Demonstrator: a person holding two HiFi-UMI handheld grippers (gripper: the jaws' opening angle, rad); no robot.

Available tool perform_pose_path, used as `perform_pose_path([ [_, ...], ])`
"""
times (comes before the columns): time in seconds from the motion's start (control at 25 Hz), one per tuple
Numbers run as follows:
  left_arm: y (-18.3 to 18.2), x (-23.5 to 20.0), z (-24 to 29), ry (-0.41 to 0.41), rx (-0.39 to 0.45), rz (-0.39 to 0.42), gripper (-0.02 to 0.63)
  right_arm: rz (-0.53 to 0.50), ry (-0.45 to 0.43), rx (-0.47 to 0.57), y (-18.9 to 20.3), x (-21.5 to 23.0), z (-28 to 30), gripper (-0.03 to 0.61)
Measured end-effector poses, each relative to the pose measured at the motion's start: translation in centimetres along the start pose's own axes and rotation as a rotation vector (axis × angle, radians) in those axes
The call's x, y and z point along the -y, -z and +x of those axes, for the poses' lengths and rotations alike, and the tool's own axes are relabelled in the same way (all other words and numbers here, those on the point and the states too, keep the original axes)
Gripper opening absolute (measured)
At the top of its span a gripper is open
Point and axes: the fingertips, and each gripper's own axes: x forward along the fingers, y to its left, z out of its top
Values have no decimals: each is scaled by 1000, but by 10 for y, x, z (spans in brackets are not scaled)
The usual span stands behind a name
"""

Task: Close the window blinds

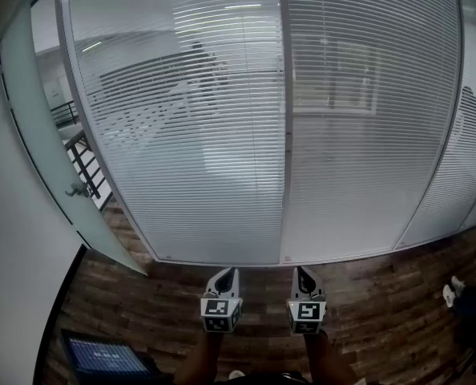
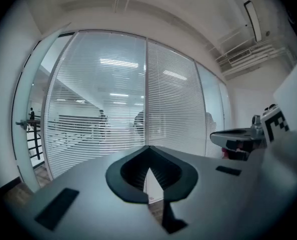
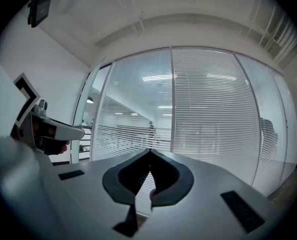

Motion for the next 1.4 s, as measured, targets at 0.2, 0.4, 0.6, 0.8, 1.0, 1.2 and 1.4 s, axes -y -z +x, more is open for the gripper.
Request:
perform_pose_path([
  [0.2, -2, 0, -1, 8, 7, 1, -6, -23, 17, -84, -4, 0, -8, 3],
  [0.4, 6, -1, -1, 21, 23, -53, -6, -35, 25, -100, 3, -2, -11, 3],
  [0.6, 3, -2, -1, 13, 6, -26, -6, -15, 12, -87, 4, -5, -10, 3],
  [0.8, 3, -1, 1, 17, 8, -22, -6, -17, -4, -64, -1, -6, -8, 3],
  [1.0, -4, 1, 5, 1, 25, -19, -6, -21, 25, -100, -2, 2, -6, 3],
  [1.2, -8, 10, 8, -1, 46, -18, -6, -10, 29, -84, -9, 11, -5, 3],
  [1.4, -7, 17, 14, -16, 59, 0, -6, -25, -1, -26, -13, 17, -1, 3],
])
